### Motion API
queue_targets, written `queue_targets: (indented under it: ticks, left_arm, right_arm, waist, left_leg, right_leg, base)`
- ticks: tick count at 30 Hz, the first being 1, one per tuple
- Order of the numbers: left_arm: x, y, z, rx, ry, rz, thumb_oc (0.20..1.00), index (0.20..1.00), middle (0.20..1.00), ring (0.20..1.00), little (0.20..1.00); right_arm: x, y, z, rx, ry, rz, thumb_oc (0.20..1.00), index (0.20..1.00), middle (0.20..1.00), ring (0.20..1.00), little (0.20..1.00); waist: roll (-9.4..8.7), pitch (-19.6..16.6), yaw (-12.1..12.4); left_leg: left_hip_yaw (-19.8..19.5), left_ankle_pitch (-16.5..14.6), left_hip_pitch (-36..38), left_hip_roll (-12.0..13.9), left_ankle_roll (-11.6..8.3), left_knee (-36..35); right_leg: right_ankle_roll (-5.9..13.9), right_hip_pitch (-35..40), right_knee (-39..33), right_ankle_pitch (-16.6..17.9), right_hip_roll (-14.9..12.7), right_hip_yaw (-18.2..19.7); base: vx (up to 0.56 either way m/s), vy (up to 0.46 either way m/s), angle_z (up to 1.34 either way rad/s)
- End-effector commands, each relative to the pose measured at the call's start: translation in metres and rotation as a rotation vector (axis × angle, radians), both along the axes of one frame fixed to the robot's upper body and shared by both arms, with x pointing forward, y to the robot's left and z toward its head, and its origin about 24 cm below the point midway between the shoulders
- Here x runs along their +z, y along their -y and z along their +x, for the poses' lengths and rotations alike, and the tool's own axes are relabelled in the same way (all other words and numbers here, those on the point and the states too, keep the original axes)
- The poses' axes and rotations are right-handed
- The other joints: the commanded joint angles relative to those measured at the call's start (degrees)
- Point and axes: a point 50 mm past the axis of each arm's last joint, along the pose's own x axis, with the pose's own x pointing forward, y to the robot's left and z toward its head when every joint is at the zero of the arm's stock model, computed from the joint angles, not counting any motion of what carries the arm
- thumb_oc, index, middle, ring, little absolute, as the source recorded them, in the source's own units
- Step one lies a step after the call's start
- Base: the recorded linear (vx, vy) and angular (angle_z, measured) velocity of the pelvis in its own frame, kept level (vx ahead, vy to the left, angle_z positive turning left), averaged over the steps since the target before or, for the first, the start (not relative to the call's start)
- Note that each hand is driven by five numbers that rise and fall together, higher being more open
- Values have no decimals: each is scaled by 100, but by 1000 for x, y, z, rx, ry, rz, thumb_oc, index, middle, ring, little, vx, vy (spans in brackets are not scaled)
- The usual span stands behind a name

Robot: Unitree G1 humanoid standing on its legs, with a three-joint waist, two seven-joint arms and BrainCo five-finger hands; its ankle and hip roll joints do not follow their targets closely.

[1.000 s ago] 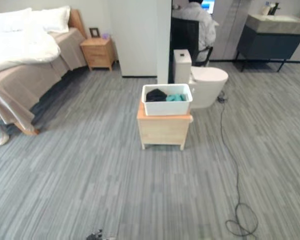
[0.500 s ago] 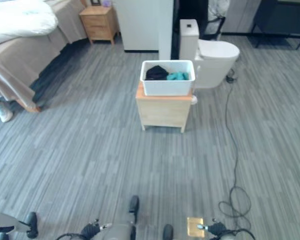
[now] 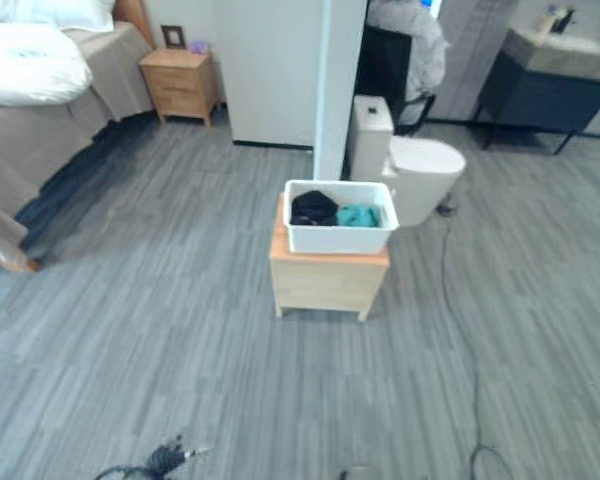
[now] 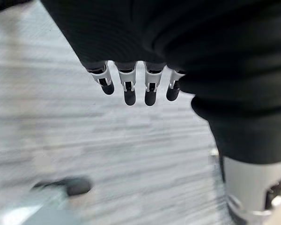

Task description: Grab the laundry basket,head to the washer,open it,put in the laundry and shut it.

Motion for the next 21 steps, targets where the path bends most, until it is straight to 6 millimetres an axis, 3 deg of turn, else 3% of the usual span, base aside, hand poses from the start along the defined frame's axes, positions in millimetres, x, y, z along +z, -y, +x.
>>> queue_targets:
  ticks: [1,2,3,5,7,10,11,12,13,14,15,16,18,19,21]
  left_arm:
    - [2,-7,-3,-22,16,24,1000,1000,1000,1000,1000]
    - [2,-7,-3,-23,15,23,1000,1000,1000,1000,1000]
    - [1,-5,-5,-16,12,17,1000,1000,1000,1000,1000]
    - [-2,-4,-10,-8,-3,14,1000,1000,1000,1000,1000]
    - [-4,-2,-16,-6,-23,12,1000,1000,1000,1000,1000]
    - [-6,0,-19,-13,-37,15,1000,1000,1000,1000,1000]
    - [-6,1,-19,-9,-35,12,1000,1000,1000,1000,1000]
    - [-5,1,-16,5,-23,12,1000,1000,1000,1000,1000]
    - [-3,1,-10,20,4,0,1000,1000,1000,1000,1000]
    - [-1,2,-5,35,29,-12,1000,1000,1000,1000,1000]
    - [1,1,-1,46,51,-13,1000,1000,1000,1000,1000]
    - [1,1,0,46,52,-13,1000,1000,1000,1000,1000]
    - [9,3,16,59,130,-26,1000,1000,1000,1000,1000]
    - [12,5,21,59,160,-34,1000,1000,1000,1000,1000]
    - [17,12,32,36,212,-67,1000,1000,1000,1000,1000]
  right_arm:
    - [3,6,8,-41,21,-15,1000,1000,1000,1000,1000]
    - [3,6,8,-41,20,-16,1000,1000,1000,1000,1000]
    - [2,7,5,-50,9,-10,1000,1000,1000,1000,1000]
    - [1,7,0,-51,-14,-4,1000,1000,1000,1000,1000]
    - [-2,6,-9,-51,-43,4,1000,1000,1000,1000,1000]
    - [-5,5,-29,-85,-83,22,1000,1000,1000,1000,1000]
    - [-5,5,-32,-85,-90,28,1000,1000,1000,1000,1000]
    - [-6,4,-33,-93,-91,31,1000,1000,1000,1000,1000]
    - [-4,8,-33,-120,-83,22,1000,1000,1000,1000,1000]
    - [-3,11,-32,-133,-74,14,1000,1000,1000,1000,1000]
    - [-2,13,-28,-140,-60,4,1000,1000,1000,1000,1000]
    - [-2,13,-28,-140,-60,4,1000,1000,1000,1000,1000]
    - [1,19,-19,-165,-30,-28,1000,1000,1000,1000,1000]
    - [2,22,-16,-171,-18,-34,1000,1000,1000,1000,1000]
    - [4,25,-14,-188,-10,-38,1000,1000,1000,1000,1000]
  waist:
    - [-481,-23,32]
    - [-453,1,30]
    - [-499,10,-78]
    - [-452,-10,-117]
    - [-472,-87,-195]
    - [-587,-257,-382]
    - [-540,-290,-405]
    - [-512,-308,-427]
    - [-593,-221,-366]
    - [-650,-141,-316]
    - [-723,-41,-243]
    - [-701,-50,-255]
    - [-872,39,-78]
    - [-870,87,15]
    - [-736,68,141]
  left_leg:
    - [352,253,-537,-312,-161,281]
    - [344,221,-497,-282,-166,287]
    - [185,-41,-183,-288,-229,249]
    - [87,-283,224,-211,-253,152]
    - [16,-404,550,-128,-291,51]
    - [-228,-567,910,46,-396,160]
    - [-229,-462,914,189,-478,421]
    - [-266,-146,710,300,-561,1043]
    - [-216,246,157,215,-575,1937]
    - [-225,446,-463,103,-543,2988]
    - [-199,669,-875,-15,-496,3590]
    - [-215,637,-924,-4,-497,3659]
    - [117,449,-1561,-33,-368,3108]
    - [221,348,-1585,-34,-364,2631]
    - [308,600,-1526,111,-472,1069]
  right_leg:
    - [449,684,-1496,1242,-476,319]
    - [448,751,-1543,1250,-445,299]
    - [629,551,-2358,1608,-610,559]
    - [756,402,-2860,1843,-599,674]
    - [797,347,-2890,1929,-565,738]
    - [718,464,-2580,2077,-330,1324]
    - [670,464,-2432,2073,-194,1368]
    - [576,493,-2283,2010,-42,1405]
    - [465,626,-2213,1918,-29,1452]
    - [335,710,-2178,1862,-32,1386]
    - [215,847,-2196,1778,2,1350]
    - [215,830,-2188,1777,17,1333]
    - [100,1188,-2327,1546,54,1353]
    - [106,1335,-2364,1471,79,1372]
    - [133,1553,-2444,1294,154,1304]
  base:
    - [331,-142,56]
    - [539,-205,82]
    - [534,-176,85]
    - [598,-192,63]
    - [503,-173,27]
    - [507,-262,23]
    - [429,-322,32]
    - [310,-298,14]
    - [208,-301,0]
    - [119,-283,23]
    - [48,-190,38]
    - [155,-237,5]
    - [264,-176,3]
    - [260,-36,14]
    - [243,21,-20]
